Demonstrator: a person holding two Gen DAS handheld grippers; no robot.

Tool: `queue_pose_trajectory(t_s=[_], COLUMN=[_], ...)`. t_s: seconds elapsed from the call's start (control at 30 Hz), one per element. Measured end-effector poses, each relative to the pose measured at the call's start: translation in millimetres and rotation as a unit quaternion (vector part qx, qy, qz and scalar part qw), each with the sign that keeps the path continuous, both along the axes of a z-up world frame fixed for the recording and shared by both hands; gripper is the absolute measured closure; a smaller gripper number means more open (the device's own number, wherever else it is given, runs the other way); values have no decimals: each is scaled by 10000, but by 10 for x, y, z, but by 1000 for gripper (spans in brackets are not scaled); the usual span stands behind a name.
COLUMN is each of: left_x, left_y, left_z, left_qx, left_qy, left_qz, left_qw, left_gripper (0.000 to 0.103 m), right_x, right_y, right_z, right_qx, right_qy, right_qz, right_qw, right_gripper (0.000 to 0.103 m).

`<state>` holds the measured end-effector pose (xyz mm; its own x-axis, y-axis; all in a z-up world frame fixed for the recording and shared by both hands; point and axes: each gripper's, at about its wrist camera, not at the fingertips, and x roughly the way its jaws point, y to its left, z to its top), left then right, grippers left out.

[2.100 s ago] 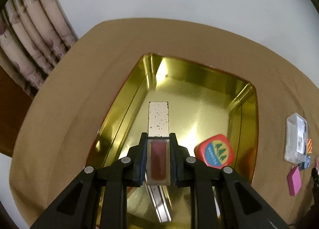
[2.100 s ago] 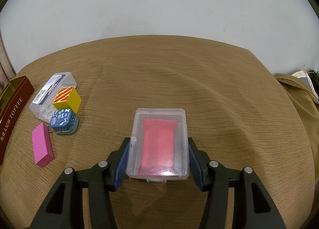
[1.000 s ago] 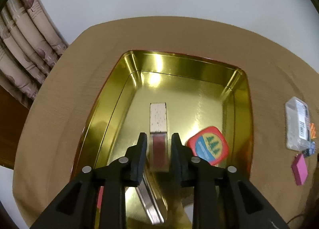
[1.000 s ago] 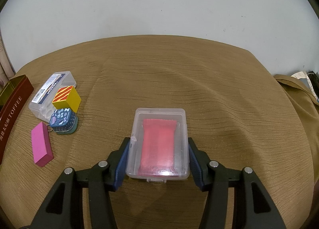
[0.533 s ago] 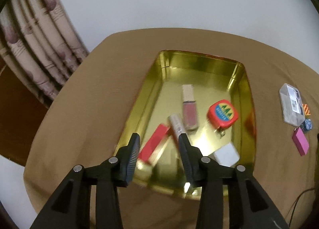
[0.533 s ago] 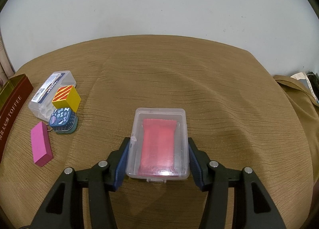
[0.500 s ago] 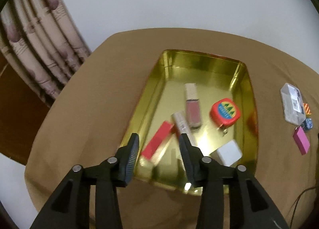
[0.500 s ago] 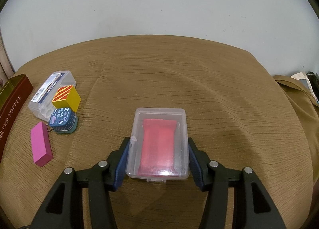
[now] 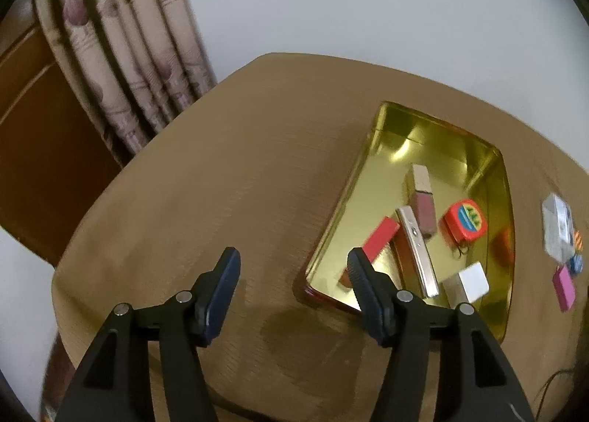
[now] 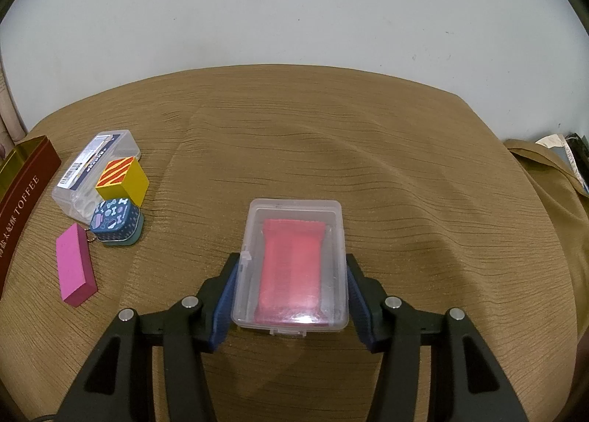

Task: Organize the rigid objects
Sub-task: 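Withdraw the left gripper up from the gold tin, then carry the clear plastic box into the gold tin and open the right gripper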

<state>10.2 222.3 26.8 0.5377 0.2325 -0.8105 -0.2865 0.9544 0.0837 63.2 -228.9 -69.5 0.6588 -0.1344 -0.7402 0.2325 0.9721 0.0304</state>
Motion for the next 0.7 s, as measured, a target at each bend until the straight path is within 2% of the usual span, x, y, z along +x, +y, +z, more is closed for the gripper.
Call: queue_pose_trajectory(t_s=[0.2, 0.33, 0.7], left_x=[71, 55, 55], left_y=[53, 34, 93], left_z=[-14, -25, -65], left_qx=[-76, 10, -166], left_qy=[32, 51, 123], left_qz=[85, 87, 207], left_qw=[9999, 9999, 9996], left_gripper=[42, 39, 35], right_x=[-4, -2, -40], right_y=[-28, -17, 250], right_z=[10, 54, 315], right_qx=[-15, -5, 6], right_qy=[15, -27, -278], right_qz=[-64, -26, 590], right_qw=[10000, 10000, 9979], right_gripper=[49, 49, 49])
